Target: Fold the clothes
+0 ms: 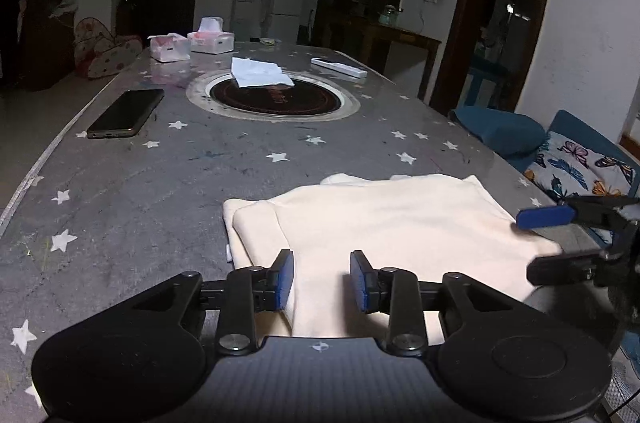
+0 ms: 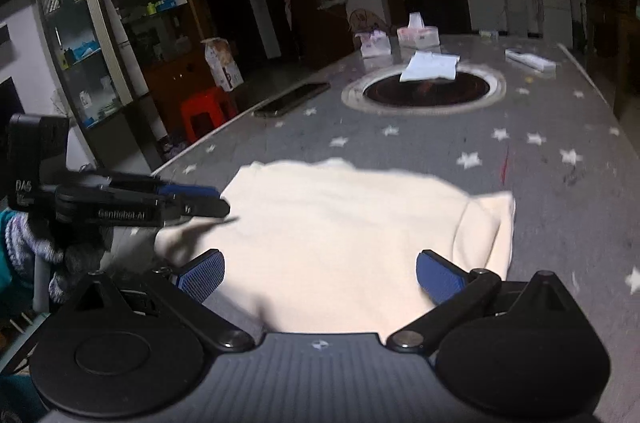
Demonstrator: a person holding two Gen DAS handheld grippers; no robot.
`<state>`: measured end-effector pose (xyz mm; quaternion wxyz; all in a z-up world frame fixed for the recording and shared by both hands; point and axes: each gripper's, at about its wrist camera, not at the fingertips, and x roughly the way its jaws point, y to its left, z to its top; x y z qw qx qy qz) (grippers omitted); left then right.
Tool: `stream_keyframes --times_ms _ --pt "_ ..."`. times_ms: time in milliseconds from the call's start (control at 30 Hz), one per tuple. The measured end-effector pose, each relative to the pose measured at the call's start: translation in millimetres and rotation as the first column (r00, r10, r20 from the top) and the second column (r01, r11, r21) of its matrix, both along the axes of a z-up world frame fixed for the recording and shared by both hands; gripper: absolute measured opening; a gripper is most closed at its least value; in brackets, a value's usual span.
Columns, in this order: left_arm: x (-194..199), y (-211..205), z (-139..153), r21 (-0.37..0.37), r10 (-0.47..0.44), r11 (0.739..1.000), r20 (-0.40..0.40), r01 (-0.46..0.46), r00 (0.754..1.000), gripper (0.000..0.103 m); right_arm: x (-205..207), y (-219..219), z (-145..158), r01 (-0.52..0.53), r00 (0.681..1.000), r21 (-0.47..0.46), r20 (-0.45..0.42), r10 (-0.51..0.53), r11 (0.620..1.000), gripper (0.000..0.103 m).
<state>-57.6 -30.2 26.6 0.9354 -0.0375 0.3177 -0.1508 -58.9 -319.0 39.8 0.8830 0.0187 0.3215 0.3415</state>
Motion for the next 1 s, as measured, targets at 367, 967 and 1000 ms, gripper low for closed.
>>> stream_keyframes --times_ms 367,967,1000 --pt "5.4 11.6 -4.6 -0.027 0.047 0.998 -0.027 -0.047 0.999 0.051 34.4 6.0 -4.0 0.025 0.999 -0.003 -0.039 -0.025 1.0 0.103" --pt "2.3 25.8 -12.3 -0.026 0.104 0.994 -0.05 -0.106 0.993 0.069 24.1 31.0 -18.1 0.007 1.0 -0.136 0.005 -0.006 0.991 0.103" --pt "2.3 26.2 -11.9 -0.027 0.11 0.993 -0.053 -0.111 0.993 0.07 22.2 32.0 -18.2 0.006 1.0 -0.144 0.012 -0.004 0.99 0.103"
